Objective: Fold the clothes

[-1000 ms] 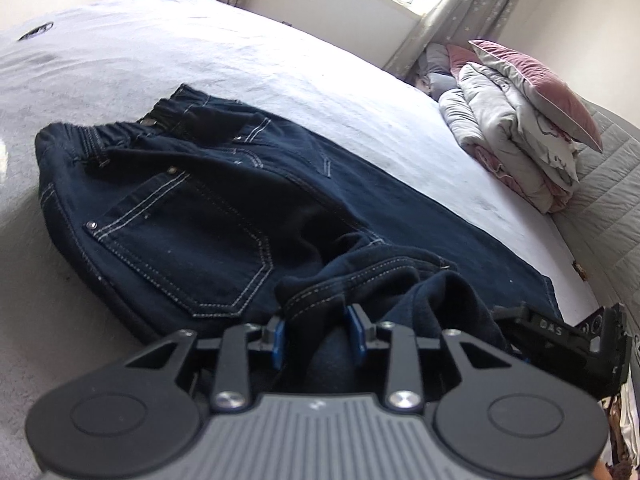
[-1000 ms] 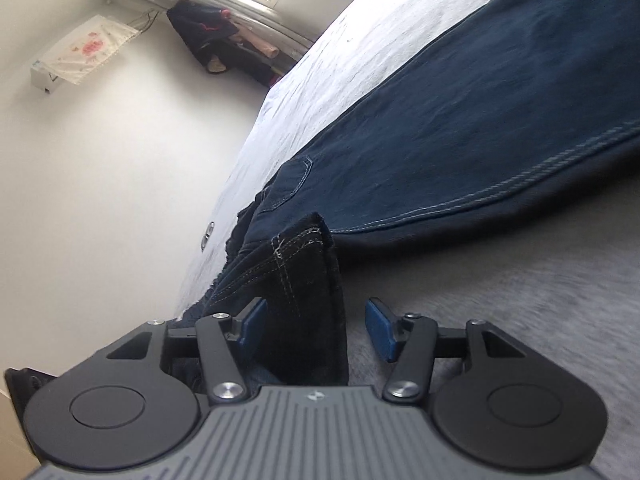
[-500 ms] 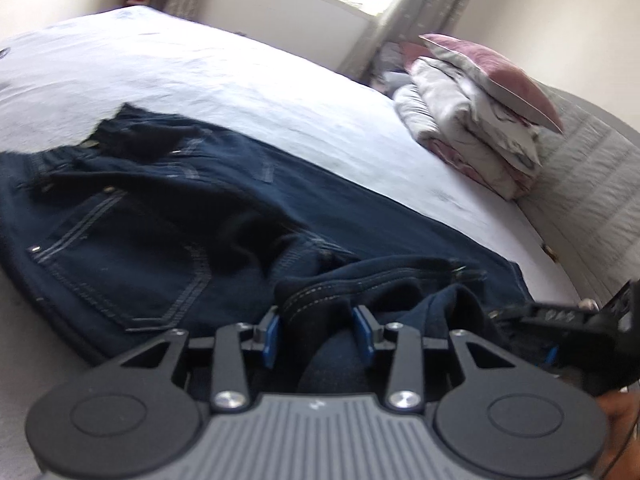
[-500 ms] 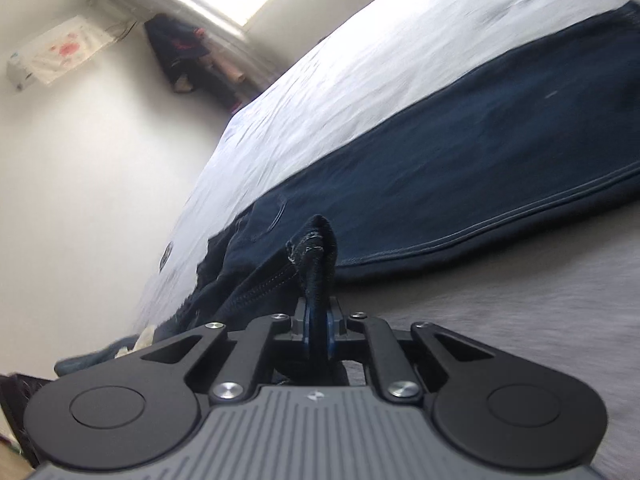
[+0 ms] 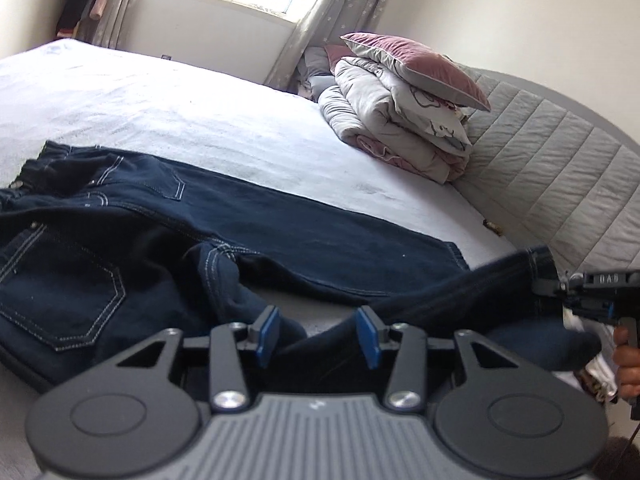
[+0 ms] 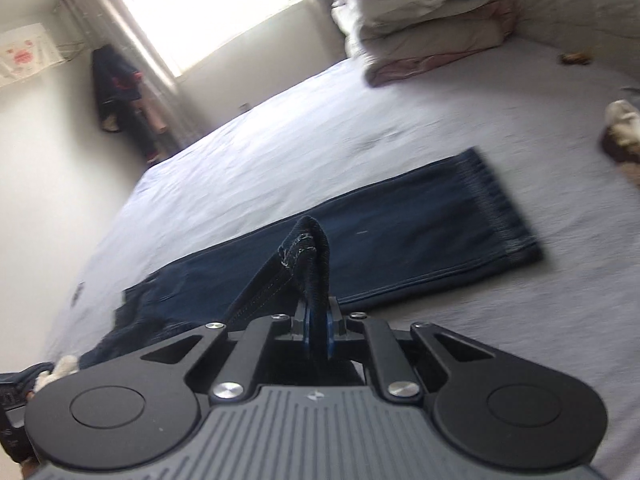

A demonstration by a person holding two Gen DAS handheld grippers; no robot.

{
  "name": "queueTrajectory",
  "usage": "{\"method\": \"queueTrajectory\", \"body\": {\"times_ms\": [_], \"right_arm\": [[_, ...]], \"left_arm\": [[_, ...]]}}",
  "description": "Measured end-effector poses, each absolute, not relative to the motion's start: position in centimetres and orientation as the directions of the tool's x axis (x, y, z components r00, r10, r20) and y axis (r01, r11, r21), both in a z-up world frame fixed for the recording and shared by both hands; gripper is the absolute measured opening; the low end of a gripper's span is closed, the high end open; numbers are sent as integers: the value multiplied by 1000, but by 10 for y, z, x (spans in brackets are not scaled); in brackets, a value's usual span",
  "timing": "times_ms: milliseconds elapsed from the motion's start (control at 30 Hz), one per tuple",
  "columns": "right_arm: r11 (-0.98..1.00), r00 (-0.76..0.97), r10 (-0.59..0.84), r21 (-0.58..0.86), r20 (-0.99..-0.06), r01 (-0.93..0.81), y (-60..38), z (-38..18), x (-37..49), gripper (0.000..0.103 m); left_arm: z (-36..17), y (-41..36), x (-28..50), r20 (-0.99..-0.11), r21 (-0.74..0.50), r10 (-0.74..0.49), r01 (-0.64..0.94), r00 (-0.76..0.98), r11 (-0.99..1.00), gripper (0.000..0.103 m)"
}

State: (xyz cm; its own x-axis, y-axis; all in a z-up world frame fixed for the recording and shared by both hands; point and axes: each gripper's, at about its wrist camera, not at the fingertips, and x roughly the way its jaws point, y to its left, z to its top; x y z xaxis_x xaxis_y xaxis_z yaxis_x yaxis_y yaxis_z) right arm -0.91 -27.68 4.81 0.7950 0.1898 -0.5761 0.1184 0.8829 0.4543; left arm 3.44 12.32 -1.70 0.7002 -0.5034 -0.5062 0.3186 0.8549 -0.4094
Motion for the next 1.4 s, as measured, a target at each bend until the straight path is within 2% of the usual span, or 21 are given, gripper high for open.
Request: {"method": "queueTrajectory", "body": {"times_ms": [133,333,567,633,700,767,867,900,1067,1267,1400], "right_arm": [[907,792,74,372,-606,200,-307,41,-24,9],[883,756,-55,322,-653,342,-345,9,-23,8],[882,694,-130,236,-709,407,-354,-40,6,8],[886,669,-139,210,-731,414,-355,-50,16,8],[897,651,-151,173,-744,406,-353,-54,21,11],[903,635,-191,120,-749,413,-350,-51,18,24],[906,622,-224,74,-750,416,-350,-38,7,31],[907,618,-228,67,-752,416,-350,-34,3,32],[871,591,-107,211,-800,444,-367,-11,-40,43],[806,543,30,342,-839,483,-376,-9,-92,46],[787,489,94,366,-867,497,-363,-26,-101,46]], "left_arm": [[-17,130,34,-510,-410,-475,283,717,867,45],[-21,142,37,-544,-426,-411,181,732,886,45],[-34,166,44,-656,-368,-213,-61,724,928,44],[-34,176,42,-664,-344,-145,-127,733,930,44],[-35,187,41,-670,-320,-77,-193,739,928,44],[-37,202,40,-679,-319,-24,-266,734,910,44],[-44,224,41,-703,-339,29,-371,711,864,42],[-46,230,42,-707,-352,33,-392,707,850,38],[-53,245,44,-716,-379,51,-450,696,809,31],[-44,247,28,-680,-420,75,-472,729,775,31],[-40,251,21,-670,-405,122,-499,732,766,31]]}}
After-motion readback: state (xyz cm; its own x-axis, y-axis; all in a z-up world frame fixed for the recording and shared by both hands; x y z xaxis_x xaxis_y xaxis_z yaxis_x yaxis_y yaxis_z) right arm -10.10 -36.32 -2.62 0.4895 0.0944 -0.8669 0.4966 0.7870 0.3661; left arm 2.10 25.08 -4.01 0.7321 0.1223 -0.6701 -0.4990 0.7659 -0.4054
